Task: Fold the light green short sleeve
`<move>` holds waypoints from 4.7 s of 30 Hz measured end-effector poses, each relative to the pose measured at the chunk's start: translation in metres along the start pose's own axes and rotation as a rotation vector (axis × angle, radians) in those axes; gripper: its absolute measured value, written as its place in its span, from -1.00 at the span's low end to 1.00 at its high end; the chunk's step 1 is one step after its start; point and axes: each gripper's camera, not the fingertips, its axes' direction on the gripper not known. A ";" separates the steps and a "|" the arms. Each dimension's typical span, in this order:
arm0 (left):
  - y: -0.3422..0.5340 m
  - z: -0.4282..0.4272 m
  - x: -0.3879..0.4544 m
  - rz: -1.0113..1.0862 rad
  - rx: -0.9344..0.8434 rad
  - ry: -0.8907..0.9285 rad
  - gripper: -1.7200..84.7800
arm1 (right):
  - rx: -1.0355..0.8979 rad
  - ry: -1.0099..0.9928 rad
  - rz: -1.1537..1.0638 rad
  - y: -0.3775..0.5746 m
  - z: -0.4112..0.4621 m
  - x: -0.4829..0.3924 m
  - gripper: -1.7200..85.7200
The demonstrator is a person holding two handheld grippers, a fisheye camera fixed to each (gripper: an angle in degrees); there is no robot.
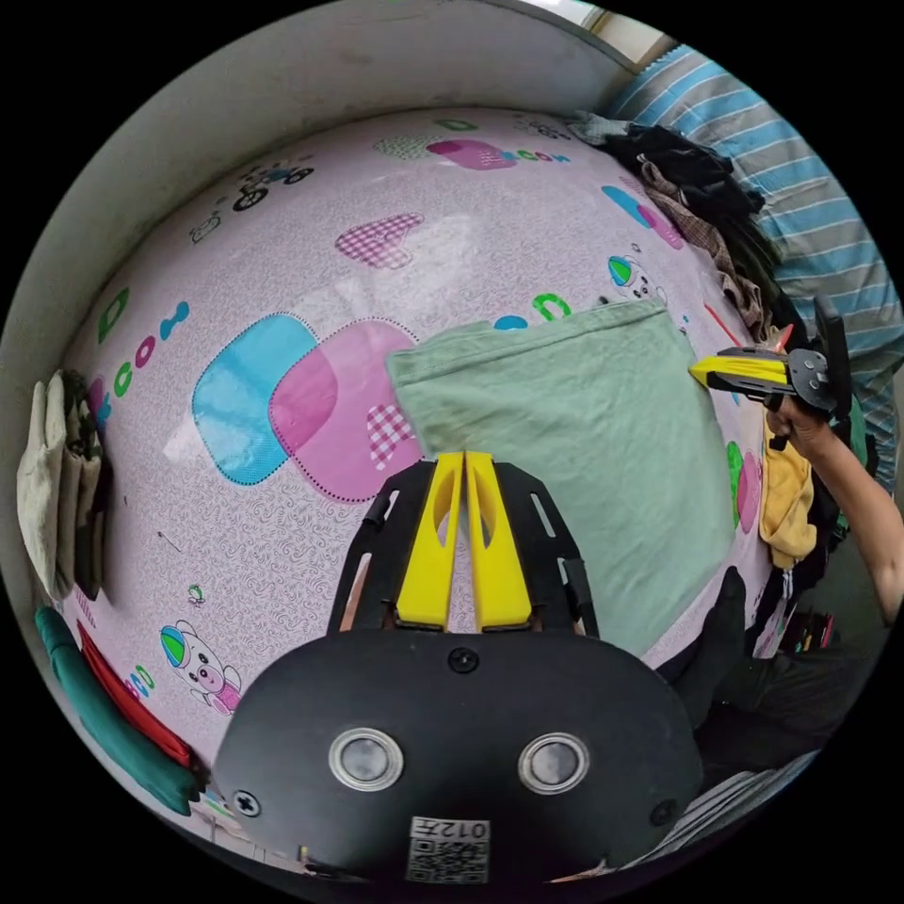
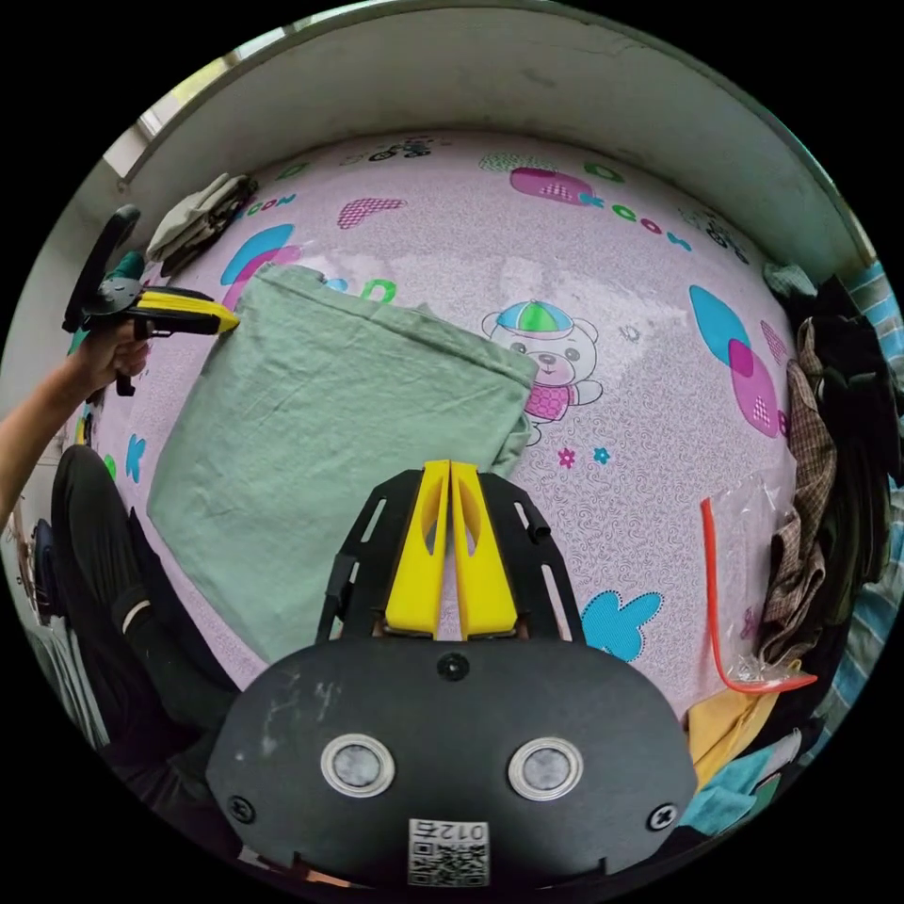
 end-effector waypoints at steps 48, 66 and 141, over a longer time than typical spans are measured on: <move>-0.036 -0.037 -0.089 0.172 0.062 0.454 -0.71 | -0.083 -0.591 -0.169 -0.095 0.051 0.255 -0.84; 0.084 0.035 -0.042 0.086 0.103 0.576 -0.86 | 0.004 -0.674 -0.097 -0.039 -0.026 0.245 -0.97; 1.690 0.292 0.316 -0.865 0.786 -0.422 -0.91 | 0.127 -1.031 -1.222 0.190 -0.720 -0.845 -0.98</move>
